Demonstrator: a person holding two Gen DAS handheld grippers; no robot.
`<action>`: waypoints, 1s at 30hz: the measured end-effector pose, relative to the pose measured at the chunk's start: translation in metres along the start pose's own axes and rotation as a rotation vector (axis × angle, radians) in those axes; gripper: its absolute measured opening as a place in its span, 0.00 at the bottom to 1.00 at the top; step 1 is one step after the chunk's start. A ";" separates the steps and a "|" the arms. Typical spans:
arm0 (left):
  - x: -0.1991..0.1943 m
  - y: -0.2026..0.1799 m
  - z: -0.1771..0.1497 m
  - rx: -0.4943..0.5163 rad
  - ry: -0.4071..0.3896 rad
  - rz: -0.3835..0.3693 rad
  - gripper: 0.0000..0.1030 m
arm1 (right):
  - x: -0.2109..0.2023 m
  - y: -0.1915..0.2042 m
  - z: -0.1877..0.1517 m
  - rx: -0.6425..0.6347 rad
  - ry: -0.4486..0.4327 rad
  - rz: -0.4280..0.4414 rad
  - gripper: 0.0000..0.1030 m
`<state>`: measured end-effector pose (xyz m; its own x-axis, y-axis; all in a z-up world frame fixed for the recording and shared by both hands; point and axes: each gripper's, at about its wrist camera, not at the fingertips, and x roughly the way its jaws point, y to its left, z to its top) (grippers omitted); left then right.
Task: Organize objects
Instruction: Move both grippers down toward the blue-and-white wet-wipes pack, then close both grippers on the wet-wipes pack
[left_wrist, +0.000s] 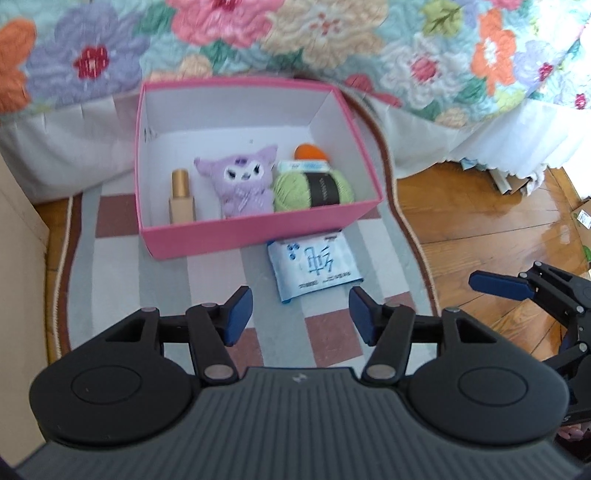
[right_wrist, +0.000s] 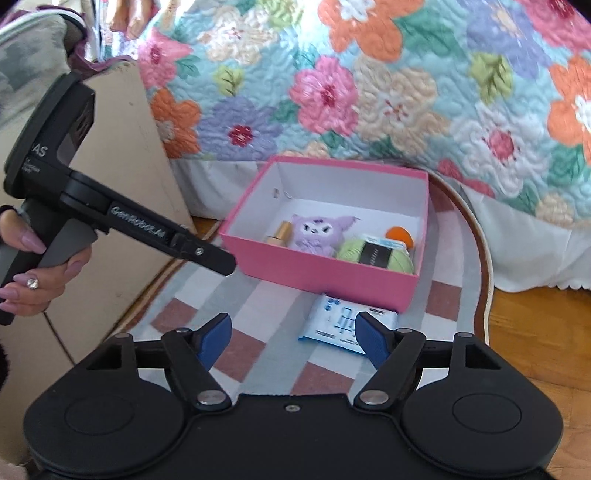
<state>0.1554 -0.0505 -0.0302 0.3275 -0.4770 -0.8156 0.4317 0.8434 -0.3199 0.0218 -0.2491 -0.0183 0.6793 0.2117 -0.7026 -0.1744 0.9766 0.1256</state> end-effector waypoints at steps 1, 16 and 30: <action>0.007 0.002 -0.002 0.000 0.003 0.002 0.56 | 0.008 -0.003 -0.005 0.005 -0.001 -0.005 0.83; 0.108 0.030 -0.023 -0.055 -0.039 0.018 0.57 | 0.106 -0.067 -0.048 0.171 -0.015 -0.073 0.84; 0.167 0.026 -0.024 -0.013 -0.058 0.013 0.52 | 0.166 -0.124 -0.067 0.487 0.033 -0.090 0.83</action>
<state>0.2014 -0.1026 -0.1859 0.3811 -0.4787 -0.7909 0.4164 0.8527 -0.3155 0.1081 -0.3373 -0.1971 0.6525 0.1321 -0.7462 0.2422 0.8967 0.3705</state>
